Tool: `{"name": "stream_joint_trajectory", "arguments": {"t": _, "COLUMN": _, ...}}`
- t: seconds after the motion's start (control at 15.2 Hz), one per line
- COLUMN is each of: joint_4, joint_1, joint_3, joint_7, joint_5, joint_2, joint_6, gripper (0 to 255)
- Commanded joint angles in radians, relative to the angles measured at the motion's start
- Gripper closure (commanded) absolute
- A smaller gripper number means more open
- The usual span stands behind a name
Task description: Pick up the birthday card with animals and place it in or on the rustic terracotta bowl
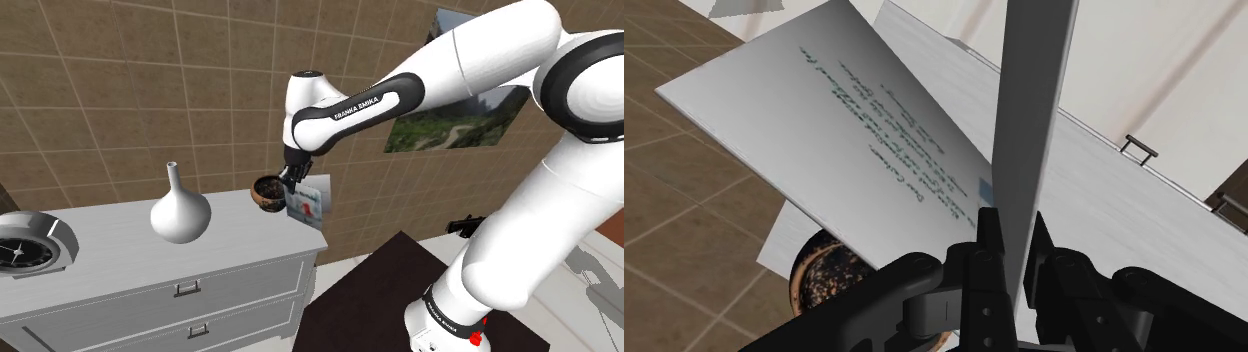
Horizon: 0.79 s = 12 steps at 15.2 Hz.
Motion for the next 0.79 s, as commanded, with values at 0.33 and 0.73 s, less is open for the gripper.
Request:
{"name": "stream_joint_trajectory", "arguments": {"t": 0.33, "joint_4": 0.153, "joint_1": -0.013, "joint_3": -0.013, "joint_7": -0.022, "joint_5": -0.011, "joint_2": 0.064, "joint_6": -0.089, "gripper": 255}}
{"name": "stream_joint_trajectory", "arguments": {"t": 0.73, "joint_4": 0.45, "joint_1": -0.032, "joint_3": -0.035, "joint_7": -0.058, "joint_5": -0.039, "joint_2": 0.253, "joint_6": -0.199, "gripper": 255}}
